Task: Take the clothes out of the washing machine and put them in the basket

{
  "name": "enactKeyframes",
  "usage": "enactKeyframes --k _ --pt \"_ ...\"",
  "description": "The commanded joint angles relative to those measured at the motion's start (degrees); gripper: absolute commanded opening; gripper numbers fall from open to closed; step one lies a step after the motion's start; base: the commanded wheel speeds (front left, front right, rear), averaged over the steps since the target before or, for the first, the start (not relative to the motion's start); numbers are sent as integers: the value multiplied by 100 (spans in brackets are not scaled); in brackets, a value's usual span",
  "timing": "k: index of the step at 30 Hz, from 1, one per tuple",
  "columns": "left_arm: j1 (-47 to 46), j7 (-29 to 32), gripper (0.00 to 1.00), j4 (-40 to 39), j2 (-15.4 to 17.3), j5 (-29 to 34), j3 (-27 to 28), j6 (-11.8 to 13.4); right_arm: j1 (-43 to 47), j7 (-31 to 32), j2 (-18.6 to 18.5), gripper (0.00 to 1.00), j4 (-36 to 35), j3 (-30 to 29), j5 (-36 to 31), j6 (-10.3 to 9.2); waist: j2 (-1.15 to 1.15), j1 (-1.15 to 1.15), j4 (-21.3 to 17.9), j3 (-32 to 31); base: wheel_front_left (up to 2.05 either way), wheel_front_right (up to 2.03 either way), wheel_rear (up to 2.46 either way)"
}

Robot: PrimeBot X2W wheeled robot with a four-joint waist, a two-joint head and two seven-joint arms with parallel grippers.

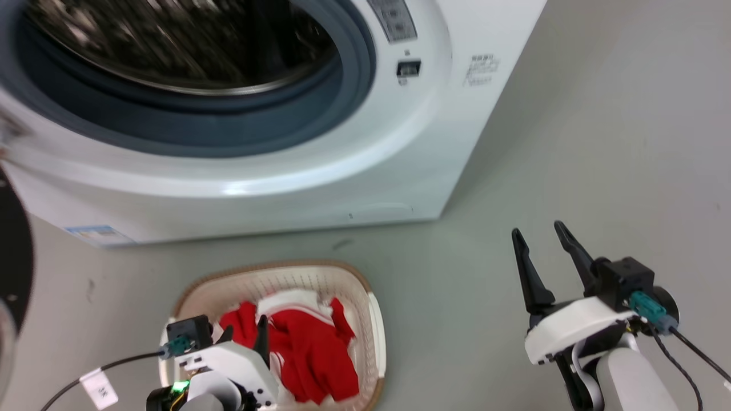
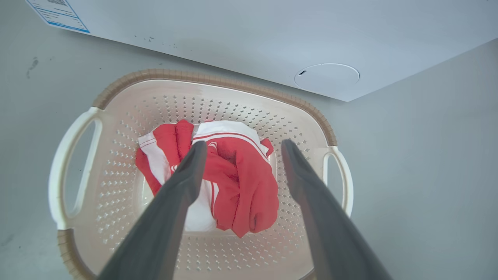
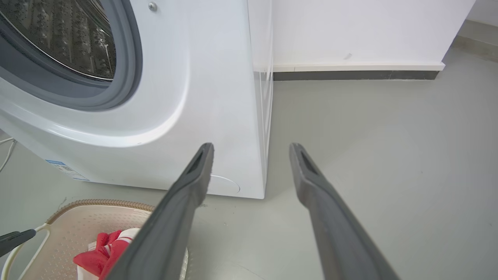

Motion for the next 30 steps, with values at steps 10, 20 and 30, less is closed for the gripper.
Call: enactKeyframes --k 10,20,30 --pt "918 -20 100 -2405 -24 759 536 235 514 253 -7 100 -270 -213 -164 -4 0 0 472 -1283 0 0 0" --pt "1585 -21 100 -4821 -5 1751 630 394 812 455 -6 100 -663 -333 -316 -4 0 0 498 -1723 0 0 0" --pt "2350 -21 100 -5724 115 2233 543 530 1133 618 -6 100 -984 -367 -406 -4 0 0 457 -2023 0 0 0"
